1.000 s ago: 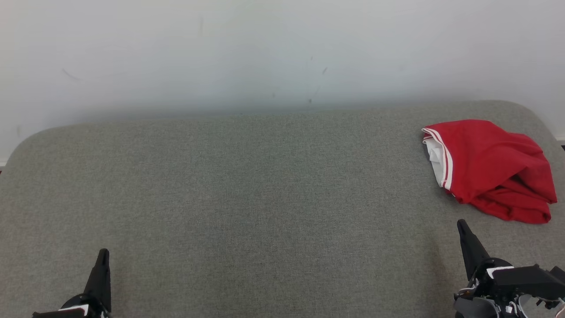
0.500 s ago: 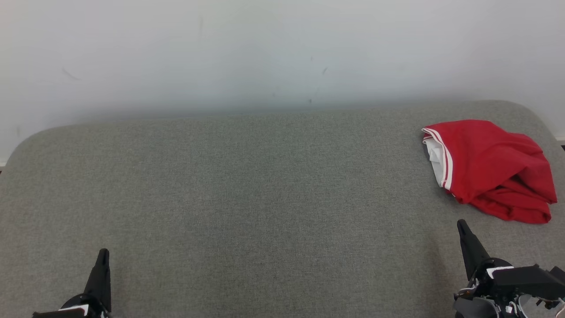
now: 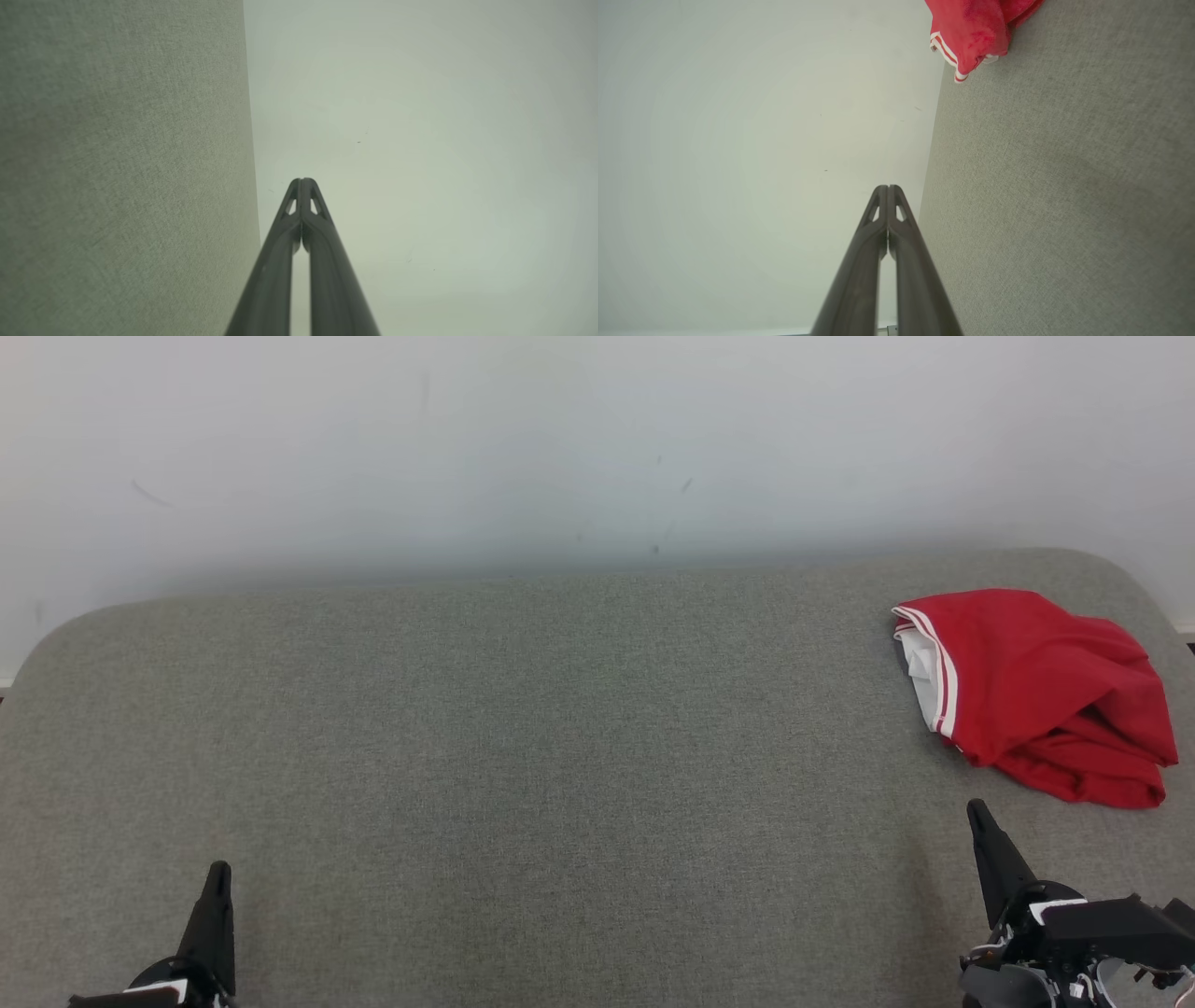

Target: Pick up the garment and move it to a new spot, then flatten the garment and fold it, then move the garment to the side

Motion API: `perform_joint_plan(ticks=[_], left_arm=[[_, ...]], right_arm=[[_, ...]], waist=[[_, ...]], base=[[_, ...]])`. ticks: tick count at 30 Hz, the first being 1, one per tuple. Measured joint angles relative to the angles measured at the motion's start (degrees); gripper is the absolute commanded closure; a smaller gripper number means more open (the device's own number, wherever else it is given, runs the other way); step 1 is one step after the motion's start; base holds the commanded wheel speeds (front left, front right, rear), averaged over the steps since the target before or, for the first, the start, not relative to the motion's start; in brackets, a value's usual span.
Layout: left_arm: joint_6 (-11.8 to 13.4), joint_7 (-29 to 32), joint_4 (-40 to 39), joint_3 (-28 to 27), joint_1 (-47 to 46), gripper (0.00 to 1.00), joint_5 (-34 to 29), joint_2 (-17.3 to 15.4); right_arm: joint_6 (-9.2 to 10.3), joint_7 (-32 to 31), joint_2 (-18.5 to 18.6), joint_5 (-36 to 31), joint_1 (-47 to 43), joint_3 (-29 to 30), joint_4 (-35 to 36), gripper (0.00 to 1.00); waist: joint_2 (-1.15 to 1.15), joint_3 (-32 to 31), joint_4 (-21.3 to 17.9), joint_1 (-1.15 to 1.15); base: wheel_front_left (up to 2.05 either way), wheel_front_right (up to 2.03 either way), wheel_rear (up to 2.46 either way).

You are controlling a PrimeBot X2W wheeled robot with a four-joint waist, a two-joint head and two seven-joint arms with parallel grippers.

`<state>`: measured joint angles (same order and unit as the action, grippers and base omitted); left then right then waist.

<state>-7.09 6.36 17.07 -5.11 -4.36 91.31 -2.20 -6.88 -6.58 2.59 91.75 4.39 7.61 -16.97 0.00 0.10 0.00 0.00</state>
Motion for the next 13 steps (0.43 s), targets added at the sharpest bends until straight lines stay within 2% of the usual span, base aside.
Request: perform_joint_plan(ticks=[13], left_arm=[[0.00, 0.00, -0.01, 0.00, -0.01, 1.00, 0.00, 0.00]], right_arm=[[-0.01, 0.01, 0.00, 0.00, 0.01, 0.00, 0.00, 1.00]], waist=[[0.00, 0.00, 0.00, 0.00]], base=[[0.00, 0.00, 0.00]])
